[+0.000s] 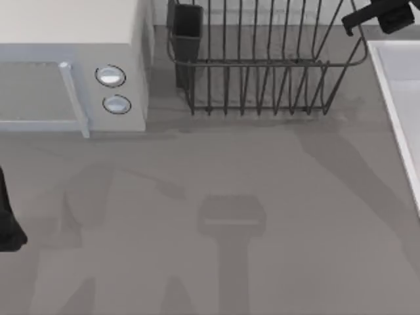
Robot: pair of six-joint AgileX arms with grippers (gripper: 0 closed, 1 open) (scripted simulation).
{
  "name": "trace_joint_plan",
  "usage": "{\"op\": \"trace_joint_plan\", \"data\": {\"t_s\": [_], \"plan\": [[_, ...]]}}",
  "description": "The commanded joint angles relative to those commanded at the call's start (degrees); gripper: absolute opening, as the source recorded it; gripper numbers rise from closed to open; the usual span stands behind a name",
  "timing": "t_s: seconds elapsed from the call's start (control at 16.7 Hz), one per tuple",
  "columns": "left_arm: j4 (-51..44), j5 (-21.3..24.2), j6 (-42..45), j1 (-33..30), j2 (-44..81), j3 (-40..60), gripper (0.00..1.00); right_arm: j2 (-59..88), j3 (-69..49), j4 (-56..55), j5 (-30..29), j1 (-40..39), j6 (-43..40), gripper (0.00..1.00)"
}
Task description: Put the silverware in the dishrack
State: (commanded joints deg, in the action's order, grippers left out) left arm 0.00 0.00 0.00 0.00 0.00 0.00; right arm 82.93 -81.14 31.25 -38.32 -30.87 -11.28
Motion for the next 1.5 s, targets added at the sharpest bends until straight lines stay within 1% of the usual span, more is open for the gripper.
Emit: {"op": "trace_joint_plan", "data": {"t_s": [0.18,0.3,0.48,0.6,0.9,1.08,1.26,1.5], "plan": [[0.0,0.0,0.0,0.0,0.0,0.0,1.0,0.27,-0.61,-14.59,-10.0,-13.78,6.02,0.0],[0.0,0.0,0.0,0.0,0.0,0.0,1.0,0.12,-0.94,-22.0,-15.63,-20.85,9.29,0.0],[0.0,0.0,0.0,0.0,0.0,0.0,1.0,-0.25,-1.19,-28.61,-21.27,-27.32,12.42,0.0],[0.0,0.0,0.0,0.0,0.0,0.0,1.0,-0.36,-1.22,-29.91,-22.49,-28.59,13.08,0.0],[0.0,0.0,0.0,0.0,0.0,0.0,1.0,-0.06,-1.11,-29.91,-22.19,-28.3,13.15,0.0],[0.0,0.0,0.0,0.0,0.0,0.0,1.0,3.76,-0.88,-33.74,-20.0,-25.95,13.06,0.0],[0.0,0.0,0.0,0.0,0.0,0.0,1.0,11.85,-0.01,-42.9,-15.35,-21.26,12.94,0.0],[0.0,0.0,0.0,0.0,0.0,0.0,1.0,24.23,2.18,-59.88,-7.44,-13.2,12.72,0.0]]}}
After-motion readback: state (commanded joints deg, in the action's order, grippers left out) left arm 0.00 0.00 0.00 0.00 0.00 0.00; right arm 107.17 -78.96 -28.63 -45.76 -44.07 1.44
